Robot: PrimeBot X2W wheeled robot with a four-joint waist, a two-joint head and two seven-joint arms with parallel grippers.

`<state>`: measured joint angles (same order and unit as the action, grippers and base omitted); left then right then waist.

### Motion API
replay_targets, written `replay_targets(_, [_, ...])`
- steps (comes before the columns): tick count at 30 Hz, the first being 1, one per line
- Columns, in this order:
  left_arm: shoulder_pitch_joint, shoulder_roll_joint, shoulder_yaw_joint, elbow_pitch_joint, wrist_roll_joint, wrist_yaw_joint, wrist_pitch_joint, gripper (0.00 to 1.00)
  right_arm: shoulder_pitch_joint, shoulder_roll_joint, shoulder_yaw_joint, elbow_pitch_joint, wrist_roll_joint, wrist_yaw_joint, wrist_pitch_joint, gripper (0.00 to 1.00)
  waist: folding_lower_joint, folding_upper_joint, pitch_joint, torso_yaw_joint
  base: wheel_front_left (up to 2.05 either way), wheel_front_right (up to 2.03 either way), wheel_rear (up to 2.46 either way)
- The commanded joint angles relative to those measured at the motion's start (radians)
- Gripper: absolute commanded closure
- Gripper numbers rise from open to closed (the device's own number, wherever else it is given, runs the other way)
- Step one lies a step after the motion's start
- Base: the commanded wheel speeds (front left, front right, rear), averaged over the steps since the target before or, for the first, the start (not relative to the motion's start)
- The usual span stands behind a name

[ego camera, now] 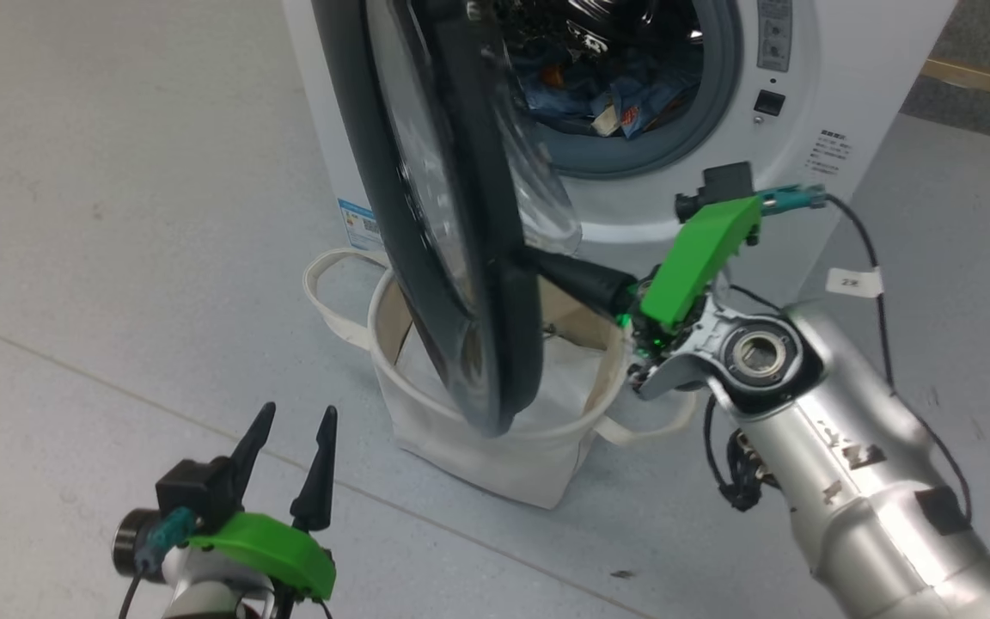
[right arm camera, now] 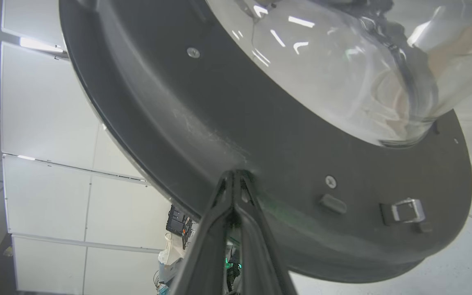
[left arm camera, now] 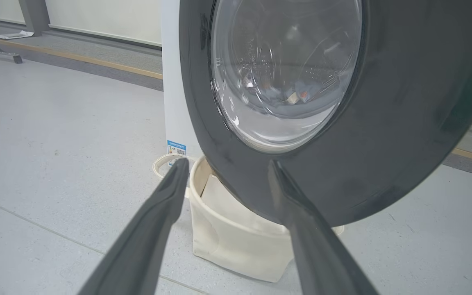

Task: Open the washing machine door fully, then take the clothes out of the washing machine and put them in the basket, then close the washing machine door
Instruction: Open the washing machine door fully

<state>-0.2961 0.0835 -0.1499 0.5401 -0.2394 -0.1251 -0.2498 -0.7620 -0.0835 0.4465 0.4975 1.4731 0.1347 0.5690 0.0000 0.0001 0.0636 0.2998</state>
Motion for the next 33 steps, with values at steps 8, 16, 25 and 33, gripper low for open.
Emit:
replay_targets(8, [-0.018,0.020,0.028,-0.027,0.007,-0.006,-0.012,0.00,-0.007,0.033,0.176,-0.015,0.089,-0.004,-0.112,1.00,0.0000,-0.0001,-0.004,0.026,0.00,0.00,0.00])
replay_targets(16, [-0.024,0.022,0.031,-0.026,0.008,-0.006,-0.012,0.00,-0.043,0.033,0.313,-0.009,0.188,-0.004,-0.235,1.00,0.0000,-0.0001,-0.001,0.045,0.00,0.00,0.00])
replay_targets(25, [-0.030,0.040,0.058,-0.029,0.007,-0.006,-0.012,0.00,-0.082,0.033,0.407,-0.028,0.238,-0.004,-0.308,0.00,0.0000,-0.0001,-0.010,0.032,0.00,0.00,0.00])
replay_targets(33, [-0.022,0.096,0.114,-0.031,0.004,-0.006,-0.012,0.00,-0.047,-0.018,0.415,-0.095,0.051,-0.004,-0.475,0.00,0.0000,-0.0001,-0.051,-0.039,0.00,0.00,0.00])
